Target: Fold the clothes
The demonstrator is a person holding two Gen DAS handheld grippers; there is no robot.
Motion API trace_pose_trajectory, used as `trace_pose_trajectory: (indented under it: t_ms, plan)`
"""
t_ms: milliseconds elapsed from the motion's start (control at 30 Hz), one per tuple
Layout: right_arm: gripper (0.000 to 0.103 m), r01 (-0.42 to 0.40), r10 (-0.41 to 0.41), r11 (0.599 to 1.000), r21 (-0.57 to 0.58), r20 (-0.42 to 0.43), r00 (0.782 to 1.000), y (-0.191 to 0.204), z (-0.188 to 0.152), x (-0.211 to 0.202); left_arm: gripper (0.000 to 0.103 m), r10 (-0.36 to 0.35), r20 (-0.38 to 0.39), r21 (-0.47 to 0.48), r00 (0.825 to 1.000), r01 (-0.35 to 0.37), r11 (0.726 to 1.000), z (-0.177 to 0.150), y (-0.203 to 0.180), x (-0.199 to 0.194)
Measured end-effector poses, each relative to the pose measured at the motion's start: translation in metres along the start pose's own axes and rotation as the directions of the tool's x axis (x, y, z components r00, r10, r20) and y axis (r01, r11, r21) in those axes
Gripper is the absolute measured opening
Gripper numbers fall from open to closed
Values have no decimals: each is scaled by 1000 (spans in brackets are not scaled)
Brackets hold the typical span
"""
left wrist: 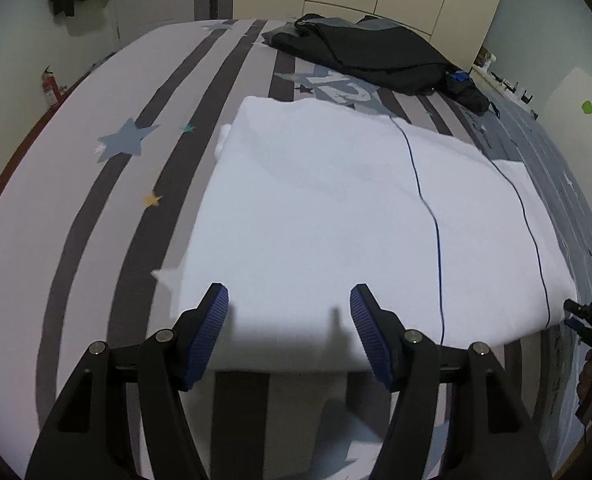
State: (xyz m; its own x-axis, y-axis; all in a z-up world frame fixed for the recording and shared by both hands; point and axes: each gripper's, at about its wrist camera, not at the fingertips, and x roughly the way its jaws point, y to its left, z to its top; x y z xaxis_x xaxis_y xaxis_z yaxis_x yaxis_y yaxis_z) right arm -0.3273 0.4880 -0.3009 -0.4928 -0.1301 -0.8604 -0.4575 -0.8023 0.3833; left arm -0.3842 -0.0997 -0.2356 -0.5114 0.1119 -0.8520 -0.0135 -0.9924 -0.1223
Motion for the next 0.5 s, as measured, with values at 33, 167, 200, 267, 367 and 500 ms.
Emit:
trace_pose_trajectory:
  t_ms: [33,167,200,267,367,500]
  plan:
    - [63,-21,21,1000,11,-3,1000,-3,3,1,61,1,0,2,1000,-1,1000,2,-1,2]
    - [68,-207,212,962,177,-14,977,-26,6,9,61,2,3,3,1000,-2,1000,7,-3,9]
    - [68,-259,268,933,250,-4,963,-36,5,11,61,2,3,1,1000,-2,1000,8,-3,10]
    - [68,-340,352,872,352,32,936,-52,0,13,61,0,3,-9,1000,0,1000,7,-2,11]
    - [68,-391,407,836,385,42,912,-55,-9,15,61,-3,-6,-16,1000,3,1000,6,-2,13]
    - [66,-351,365,881,318,18,931,-44,-21,15,61,1,-8,-16,1000,-1,1000,7,-2,14]
